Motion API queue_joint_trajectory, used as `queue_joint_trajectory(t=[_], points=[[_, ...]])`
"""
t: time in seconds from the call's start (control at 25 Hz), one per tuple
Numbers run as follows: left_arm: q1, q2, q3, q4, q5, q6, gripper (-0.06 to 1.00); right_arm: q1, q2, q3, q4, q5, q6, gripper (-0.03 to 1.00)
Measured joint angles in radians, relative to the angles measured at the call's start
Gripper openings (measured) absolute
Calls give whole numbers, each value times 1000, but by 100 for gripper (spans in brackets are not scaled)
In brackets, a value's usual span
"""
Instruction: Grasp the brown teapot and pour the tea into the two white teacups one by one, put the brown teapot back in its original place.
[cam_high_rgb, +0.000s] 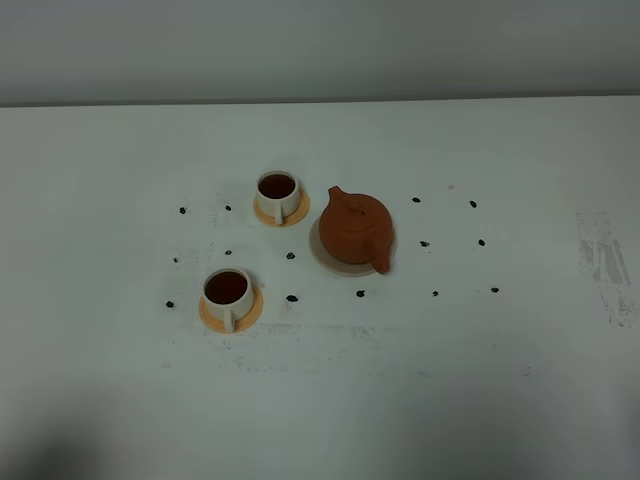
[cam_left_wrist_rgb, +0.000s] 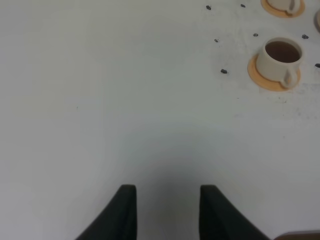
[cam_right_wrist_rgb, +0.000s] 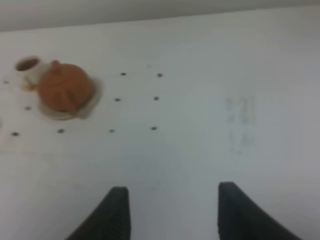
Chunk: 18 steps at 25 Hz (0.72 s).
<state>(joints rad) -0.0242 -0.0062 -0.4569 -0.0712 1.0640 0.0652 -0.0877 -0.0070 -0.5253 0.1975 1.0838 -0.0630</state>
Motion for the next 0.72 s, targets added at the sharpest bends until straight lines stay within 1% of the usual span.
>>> queue_joint_trajectory(t=[0.08, 0.24, 0.4, 0.72], points=[[0, 0, 0, 0, 0, 0, 29, 0, 0, -3, -31, 0, -51, 39], [0, 0, 0, 0, 0, 0, 29, 27, 0, -3, -38, 11, -120, 39], [0, 0, 0, 0, 0, 0, 29, 67, 0, 5, -35, 34, -130, 39], [0, 0, 0, 0, 0, -1, 29, 69, 0, 5, -32, 35, -142, 39]])
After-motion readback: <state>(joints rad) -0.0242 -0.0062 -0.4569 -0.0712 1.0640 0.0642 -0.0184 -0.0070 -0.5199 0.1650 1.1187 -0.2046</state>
